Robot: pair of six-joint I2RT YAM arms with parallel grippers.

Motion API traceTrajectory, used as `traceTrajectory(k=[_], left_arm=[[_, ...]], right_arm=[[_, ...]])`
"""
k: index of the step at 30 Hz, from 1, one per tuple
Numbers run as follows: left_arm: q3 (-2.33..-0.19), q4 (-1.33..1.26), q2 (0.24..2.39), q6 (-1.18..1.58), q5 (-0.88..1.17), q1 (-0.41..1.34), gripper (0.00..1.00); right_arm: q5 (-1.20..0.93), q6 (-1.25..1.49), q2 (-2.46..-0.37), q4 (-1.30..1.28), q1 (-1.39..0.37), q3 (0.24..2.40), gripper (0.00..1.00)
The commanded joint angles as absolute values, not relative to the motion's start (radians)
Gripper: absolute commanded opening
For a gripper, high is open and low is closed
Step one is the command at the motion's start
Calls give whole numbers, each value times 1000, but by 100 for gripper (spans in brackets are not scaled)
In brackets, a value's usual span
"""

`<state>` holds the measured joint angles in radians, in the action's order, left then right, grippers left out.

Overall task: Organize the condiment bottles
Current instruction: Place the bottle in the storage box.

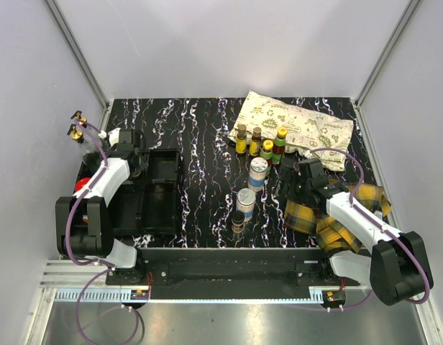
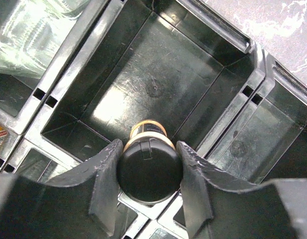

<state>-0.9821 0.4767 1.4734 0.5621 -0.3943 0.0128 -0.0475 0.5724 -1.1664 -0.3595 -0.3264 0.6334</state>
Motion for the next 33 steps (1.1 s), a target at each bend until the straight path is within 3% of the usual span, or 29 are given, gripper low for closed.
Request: traceTrajectory(k=[1, 2, 5, 10, 24, 33], left_arm=[[-1008, 457, 1467, 565, -377, 8, 55], [-1008, 457, 1460, 563, -377, 8, 66], [-999, 446, 1425, 560, -379, 8, 82], [-1003, 448, 1341, 532, -379, 8, 99], [-996, 460, 1115, 428, -163, 46, 99], [-916, 423, 988, 394, -129, 457, 99]], right_arm=[[-63, 563, -1173, -324, -322, 635, 98], [-66, 564, -1173, -322, -322, 637, 98], [-66, 566, -1172, -322, -321, 634, 98], [-64, 569, -1173, -324, -324, 634, 98], [-35, 591, -1170, -327, -321, 627, 100], [-38, 609, -1166, -327, -321, 621, 100]])
